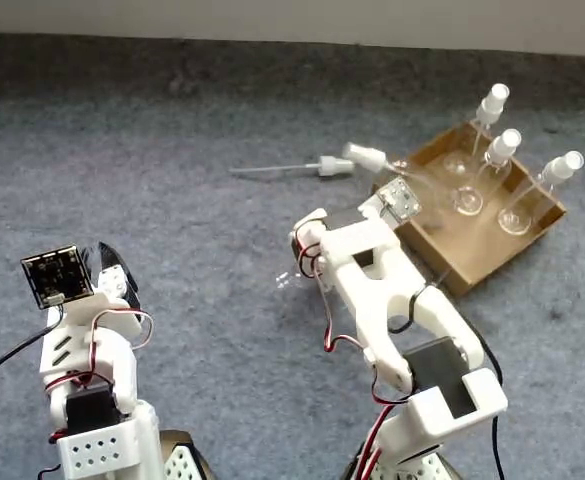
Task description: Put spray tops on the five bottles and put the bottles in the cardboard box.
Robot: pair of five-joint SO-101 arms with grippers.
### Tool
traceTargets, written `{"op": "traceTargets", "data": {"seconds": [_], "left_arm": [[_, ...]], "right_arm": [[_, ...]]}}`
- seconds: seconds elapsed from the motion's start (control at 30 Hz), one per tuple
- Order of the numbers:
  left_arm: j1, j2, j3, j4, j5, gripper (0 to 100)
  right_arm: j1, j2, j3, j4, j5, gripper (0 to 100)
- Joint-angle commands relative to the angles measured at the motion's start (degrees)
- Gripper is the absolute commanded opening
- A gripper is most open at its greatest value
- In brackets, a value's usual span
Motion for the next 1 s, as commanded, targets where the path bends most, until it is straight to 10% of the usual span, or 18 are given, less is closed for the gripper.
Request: {"op": "traceTargets", "data": {"seconds": [0.0, 0.7, 0.97], "left_arm": [[1.0, -0.1, 1.2, -0.9, 0.3, 1], [1.0, -0.1, 1.2, -0.9, 0.3, 1], [1.2, -0.2, 1.2, -0.1, 0.3, 1]], "right_arm": [[-0.7, -0.9, -0.5, -1.4, 6.4, 1.4], [-8.9, -1.0, 0.0, -1.4, 6.7, 1.2], [-4.6, -0.9, 1.0, -0.8, -8.5, 1.2]]}}
